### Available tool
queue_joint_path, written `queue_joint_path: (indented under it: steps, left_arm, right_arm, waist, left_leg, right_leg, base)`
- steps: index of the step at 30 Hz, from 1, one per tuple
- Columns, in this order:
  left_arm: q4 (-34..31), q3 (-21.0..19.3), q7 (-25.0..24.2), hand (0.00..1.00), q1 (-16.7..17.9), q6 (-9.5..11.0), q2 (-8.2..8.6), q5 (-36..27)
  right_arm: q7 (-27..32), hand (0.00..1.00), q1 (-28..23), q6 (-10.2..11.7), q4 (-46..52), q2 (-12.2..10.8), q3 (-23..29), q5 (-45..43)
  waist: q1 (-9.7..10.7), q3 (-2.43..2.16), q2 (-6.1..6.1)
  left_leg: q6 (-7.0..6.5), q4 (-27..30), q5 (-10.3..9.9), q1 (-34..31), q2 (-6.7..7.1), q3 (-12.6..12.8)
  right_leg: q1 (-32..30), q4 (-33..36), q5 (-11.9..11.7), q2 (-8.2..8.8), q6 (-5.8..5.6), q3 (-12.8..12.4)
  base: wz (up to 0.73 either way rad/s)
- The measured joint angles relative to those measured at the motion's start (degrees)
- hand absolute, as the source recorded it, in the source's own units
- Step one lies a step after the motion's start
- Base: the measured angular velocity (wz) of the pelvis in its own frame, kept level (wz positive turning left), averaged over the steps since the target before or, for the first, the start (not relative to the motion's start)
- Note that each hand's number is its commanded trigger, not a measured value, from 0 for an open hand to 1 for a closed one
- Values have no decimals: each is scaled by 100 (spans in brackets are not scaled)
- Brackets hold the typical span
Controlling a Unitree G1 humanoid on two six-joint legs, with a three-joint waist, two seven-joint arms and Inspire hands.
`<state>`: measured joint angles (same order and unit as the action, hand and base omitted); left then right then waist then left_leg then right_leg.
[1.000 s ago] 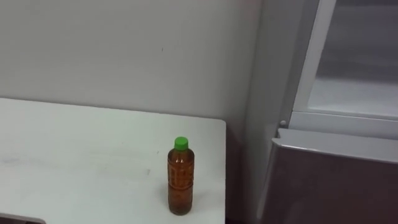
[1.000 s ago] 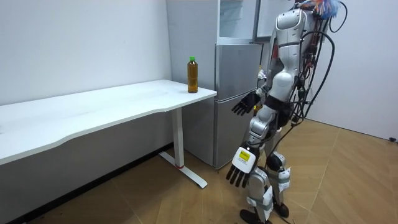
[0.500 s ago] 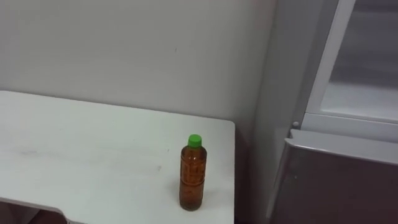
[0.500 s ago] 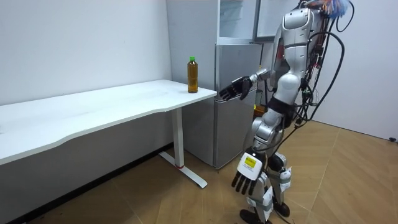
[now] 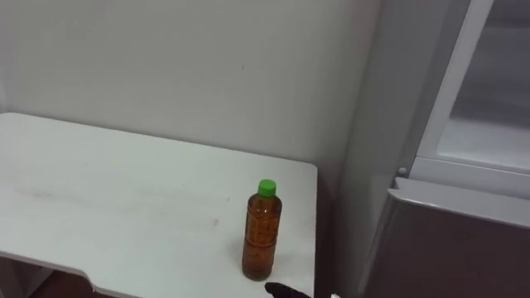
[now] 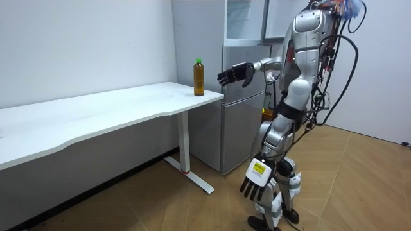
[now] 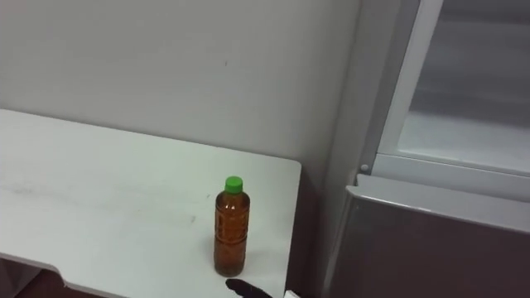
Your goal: Put the bottle in the upper fridge
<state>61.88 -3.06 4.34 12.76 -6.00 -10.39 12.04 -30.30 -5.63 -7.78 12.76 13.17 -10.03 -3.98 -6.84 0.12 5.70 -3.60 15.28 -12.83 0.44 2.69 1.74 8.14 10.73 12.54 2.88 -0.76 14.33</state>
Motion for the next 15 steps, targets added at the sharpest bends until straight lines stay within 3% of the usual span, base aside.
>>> queue_joint_path:
  steps: [5,15]
  left_arm:
    - [1,12,-1,0,-3,0,-16,0]
    - [-2,344,7,0,0,12,-42,2]
  right_arm:
    - [46,0,123,0,55,-8,-4,724]
    - [172,0,524,20,114,-6,-14,949]
  waist:
    - [-117,-7,31]
    - [-137,-5,22]
  left_leg:
    - [0,-1,0,3,-2,-7]
    - [0,20,0,7,-2,-21]
  right_leg:
    - [6,0,-8,0,-3,11]
    - [18,4,-8,-1,-3,1]
  base:
    - [0]
    - [0]
